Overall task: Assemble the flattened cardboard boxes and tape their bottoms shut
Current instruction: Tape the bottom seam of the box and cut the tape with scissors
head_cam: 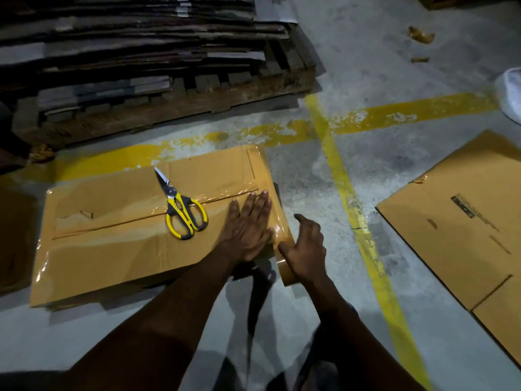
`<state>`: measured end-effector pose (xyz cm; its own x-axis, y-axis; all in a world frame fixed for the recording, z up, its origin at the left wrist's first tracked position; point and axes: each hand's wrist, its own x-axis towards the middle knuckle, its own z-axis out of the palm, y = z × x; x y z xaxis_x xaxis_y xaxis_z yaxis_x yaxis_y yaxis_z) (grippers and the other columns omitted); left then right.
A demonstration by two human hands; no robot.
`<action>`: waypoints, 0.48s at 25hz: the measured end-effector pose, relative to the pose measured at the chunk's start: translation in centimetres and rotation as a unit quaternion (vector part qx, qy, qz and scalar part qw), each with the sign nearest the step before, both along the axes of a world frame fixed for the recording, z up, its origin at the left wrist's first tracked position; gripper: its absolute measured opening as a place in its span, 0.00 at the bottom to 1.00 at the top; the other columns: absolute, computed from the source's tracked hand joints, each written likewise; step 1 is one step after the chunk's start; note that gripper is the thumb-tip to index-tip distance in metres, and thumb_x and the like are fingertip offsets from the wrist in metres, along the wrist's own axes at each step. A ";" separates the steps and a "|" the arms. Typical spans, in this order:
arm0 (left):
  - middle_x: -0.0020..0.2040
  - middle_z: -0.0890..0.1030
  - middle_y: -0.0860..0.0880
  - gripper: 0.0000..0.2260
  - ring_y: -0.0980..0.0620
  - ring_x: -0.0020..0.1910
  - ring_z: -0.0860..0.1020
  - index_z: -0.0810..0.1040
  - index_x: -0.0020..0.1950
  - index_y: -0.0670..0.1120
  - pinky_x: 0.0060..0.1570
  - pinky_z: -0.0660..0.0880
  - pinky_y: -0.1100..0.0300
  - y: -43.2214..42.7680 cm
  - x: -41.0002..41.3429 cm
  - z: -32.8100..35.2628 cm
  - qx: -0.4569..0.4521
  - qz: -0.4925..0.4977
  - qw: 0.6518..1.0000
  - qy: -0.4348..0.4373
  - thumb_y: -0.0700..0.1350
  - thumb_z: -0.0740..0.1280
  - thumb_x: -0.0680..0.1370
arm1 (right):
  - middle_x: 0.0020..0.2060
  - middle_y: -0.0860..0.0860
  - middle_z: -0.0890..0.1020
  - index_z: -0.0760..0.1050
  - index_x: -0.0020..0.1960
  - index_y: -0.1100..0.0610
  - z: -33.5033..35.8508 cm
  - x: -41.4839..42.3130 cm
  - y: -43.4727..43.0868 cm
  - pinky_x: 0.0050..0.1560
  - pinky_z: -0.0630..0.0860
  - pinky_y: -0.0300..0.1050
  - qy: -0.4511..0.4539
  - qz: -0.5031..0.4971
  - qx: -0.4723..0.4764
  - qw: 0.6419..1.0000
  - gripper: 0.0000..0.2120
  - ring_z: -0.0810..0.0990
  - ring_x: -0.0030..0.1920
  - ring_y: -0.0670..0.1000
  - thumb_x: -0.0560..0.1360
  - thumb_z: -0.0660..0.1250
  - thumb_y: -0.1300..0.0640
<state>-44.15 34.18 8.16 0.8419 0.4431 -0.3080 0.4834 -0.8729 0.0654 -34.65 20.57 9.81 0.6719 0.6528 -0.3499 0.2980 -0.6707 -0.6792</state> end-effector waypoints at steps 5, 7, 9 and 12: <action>0.78 0.36 0.47 0.30 0.44 0.77 0.37 0.39 0.78 0.44 0.73 0.42 0.38 4.5 2.6 -0.3 0.018 0.066 0.998 -0.014 0.58 0.41 0.81 | 0.79 0.50 0.36 0.36 0.79 0.42 -2.4 1.8 4.1 0.71 0.47 0.71 -0.118 0.225 -0.100 0.962 0.31 0.42 0.79 0.61 0.78 0.42 0.40; 0.79 0.37 0.47 0.30 0.44 0.77 0.38 0.39 0.78 0.44 0.73 0.42 0.38 7.0 3.9 -0.6 0.035 0.075 0.996 -0.021 0.58 0.43 0.82 | 0.79 0.53 0.35 0.33 0.78 0.41 -3.8 1.9 4.3 0.69 0.47 0.75 -0.174 0.239 -0.119 0.948 0.31 0.42 0.78 0.66 0.78 0.40 0.39; 0.79 0.38 0.46 0.31 0.43 0.77 0.39 0.39 0.78 0.44 0.73 0.42 0.38 9.8 5.5 -0.9 0.049 0.081 0.995 -0.022 0.59 0.43 0.82 | 0.80 0.58 0.45 0.41 0.80 0.44 -4.4 1.4 4.5 0.66 0.51 0.79 -0.248 0.217 -0.109 0.938 0.32 0.51 0.76 0.71 0.78 0.43 0.39; 0.79 0.39 0.46 0.31 0.43 0.77 0.40 0.40 0.79 0.44 0.73 0.41 0.39 12.7 7.8 -1.1 0.051 0.088 0.995 -0.020 0.60 0.43 0.81 | 0.79 0.61 0.52 0.50 0.80 0.46 -5.2 1.4 5.1 0.63 0.54 0.80 -0.298 0.192 -0.086 0.931 0.32 0.56 0.74 0.73 0.78 0.50 0.41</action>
